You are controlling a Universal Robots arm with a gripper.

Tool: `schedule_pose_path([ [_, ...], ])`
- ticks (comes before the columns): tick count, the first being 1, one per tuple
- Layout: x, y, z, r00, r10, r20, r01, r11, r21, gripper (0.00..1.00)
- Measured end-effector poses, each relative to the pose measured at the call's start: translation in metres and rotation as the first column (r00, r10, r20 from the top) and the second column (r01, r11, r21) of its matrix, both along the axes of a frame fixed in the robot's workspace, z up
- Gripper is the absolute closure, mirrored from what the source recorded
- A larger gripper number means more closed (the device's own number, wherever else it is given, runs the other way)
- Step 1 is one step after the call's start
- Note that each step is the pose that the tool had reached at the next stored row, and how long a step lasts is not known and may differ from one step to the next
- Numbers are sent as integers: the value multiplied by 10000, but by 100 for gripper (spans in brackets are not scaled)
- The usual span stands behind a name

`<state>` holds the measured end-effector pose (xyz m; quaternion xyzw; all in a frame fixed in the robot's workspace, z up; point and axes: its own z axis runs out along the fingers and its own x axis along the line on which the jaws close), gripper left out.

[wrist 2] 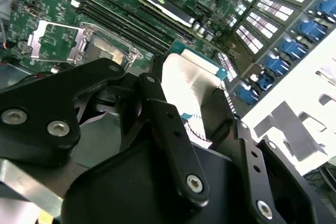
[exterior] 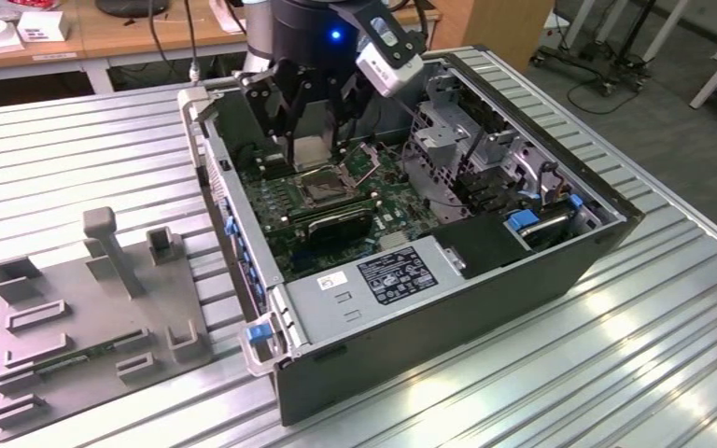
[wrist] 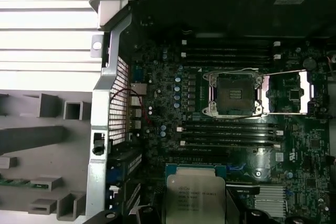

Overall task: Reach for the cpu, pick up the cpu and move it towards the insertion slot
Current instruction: 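Pick up the cpu and move it towards the insertion slot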

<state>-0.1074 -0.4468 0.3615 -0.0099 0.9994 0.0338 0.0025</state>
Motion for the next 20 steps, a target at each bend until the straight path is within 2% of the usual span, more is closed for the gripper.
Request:
schedule_pose_path([
  [14,424,1,-8,10000,-1,-14,1,10000,0,46],
  [20,553,3,-10,10000,-1,-20,1,10000,-4,46],
])
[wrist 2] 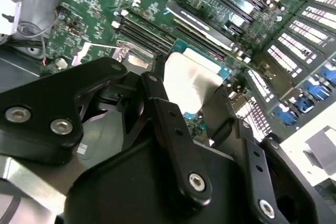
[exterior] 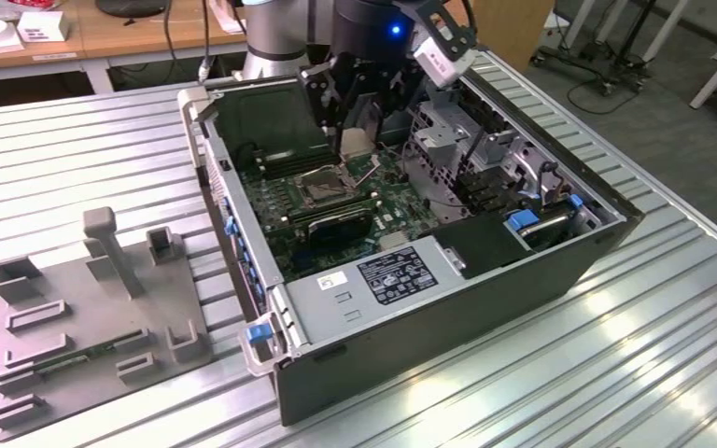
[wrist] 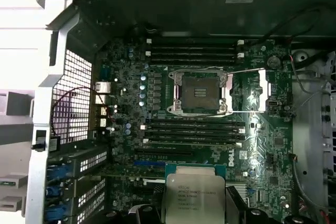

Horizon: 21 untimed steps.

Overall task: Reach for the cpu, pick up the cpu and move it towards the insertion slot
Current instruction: 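Pick up the cpu and move it towards the insertion slot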

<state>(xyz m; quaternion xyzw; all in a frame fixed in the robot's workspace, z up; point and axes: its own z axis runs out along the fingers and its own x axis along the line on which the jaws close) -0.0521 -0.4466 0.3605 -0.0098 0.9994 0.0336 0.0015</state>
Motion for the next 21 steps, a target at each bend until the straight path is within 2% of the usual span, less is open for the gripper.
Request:
schedule_pose_path([
  [7,18,1,0,10000,0,0,0,10000,0,46],
  [10,18,19,-1,10000,1,0,-1,10000,-1,46],
  [15,18,77,-7,10000,1,0,-1,10000,0,46],
  [21,18,181,-16,10000,0,0,0,10000,0,46],
])
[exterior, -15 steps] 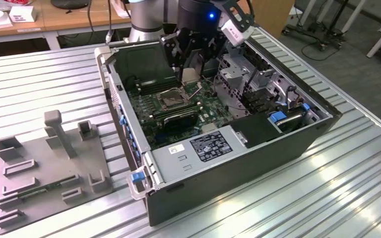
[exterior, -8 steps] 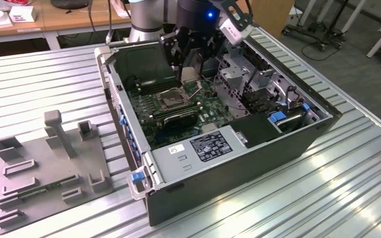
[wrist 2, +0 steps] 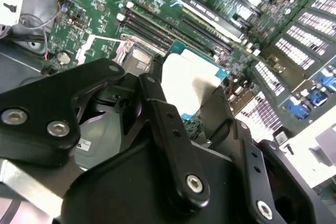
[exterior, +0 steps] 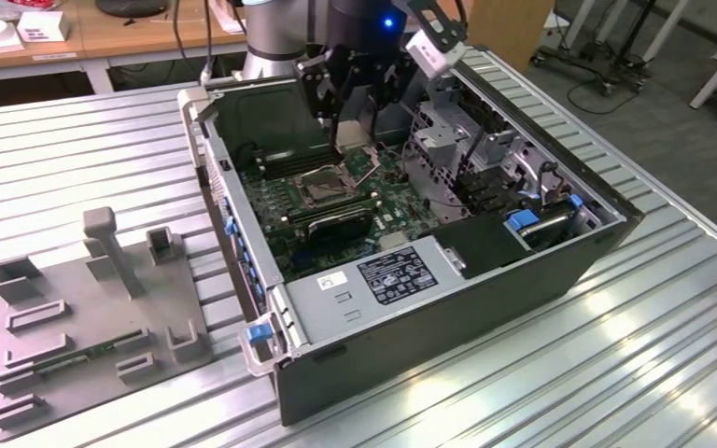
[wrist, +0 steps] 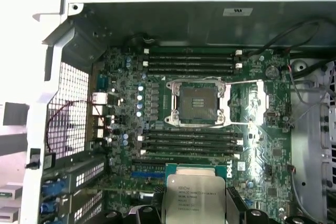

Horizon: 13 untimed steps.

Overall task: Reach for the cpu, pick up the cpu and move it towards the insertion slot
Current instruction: 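Pick up the cpu and move it towards the insertion slot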

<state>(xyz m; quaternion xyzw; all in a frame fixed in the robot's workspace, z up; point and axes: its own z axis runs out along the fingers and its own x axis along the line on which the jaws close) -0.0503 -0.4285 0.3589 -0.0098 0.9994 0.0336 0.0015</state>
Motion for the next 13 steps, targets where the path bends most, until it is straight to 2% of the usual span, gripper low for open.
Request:
schedule_pose_path([
  [6,0,146,-10,10000,0,0,0,10000,0,46],
  [13,0,273,-22,10000,0,0,0,10000,0,46],
])
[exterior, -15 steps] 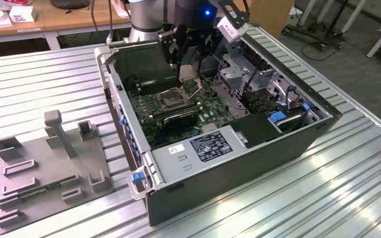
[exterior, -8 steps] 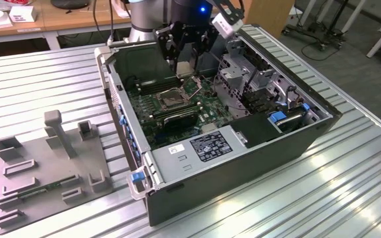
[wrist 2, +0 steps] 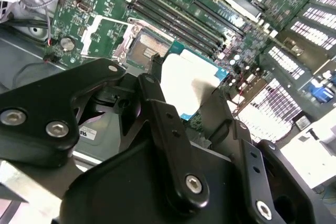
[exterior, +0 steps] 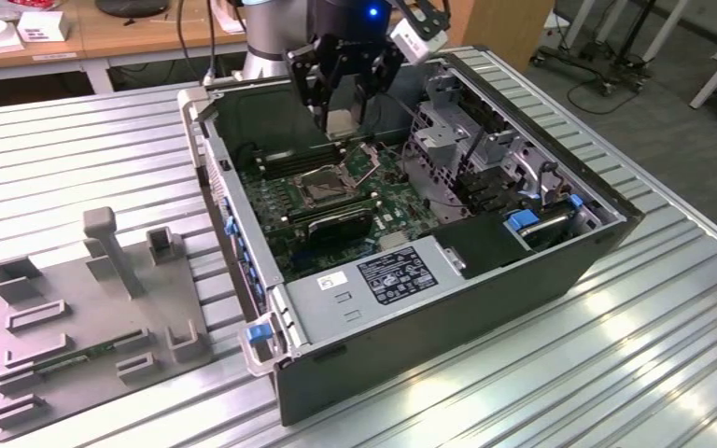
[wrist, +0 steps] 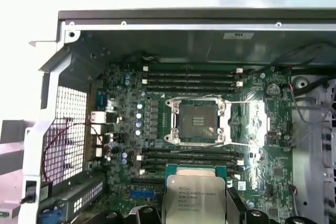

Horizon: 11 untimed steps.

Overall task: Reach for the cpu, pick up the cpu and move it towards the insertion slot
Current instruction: 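Pick up the cpu and move it towards the insertion slot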

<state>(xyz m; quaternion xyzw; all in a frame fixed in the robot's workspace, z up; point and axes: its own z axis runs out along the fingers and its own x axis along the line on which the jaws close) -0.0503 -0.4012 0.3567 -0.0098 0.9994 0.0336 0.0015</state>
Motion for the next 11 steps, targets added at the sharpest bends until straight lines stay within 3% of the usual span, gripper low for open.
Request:
schedule_pose_path([
  [6,0,12,-2,10000,0,0,0,10000,4,46],
  [11,0,12,-79,10000,0,0,0,10000,4,46],
])
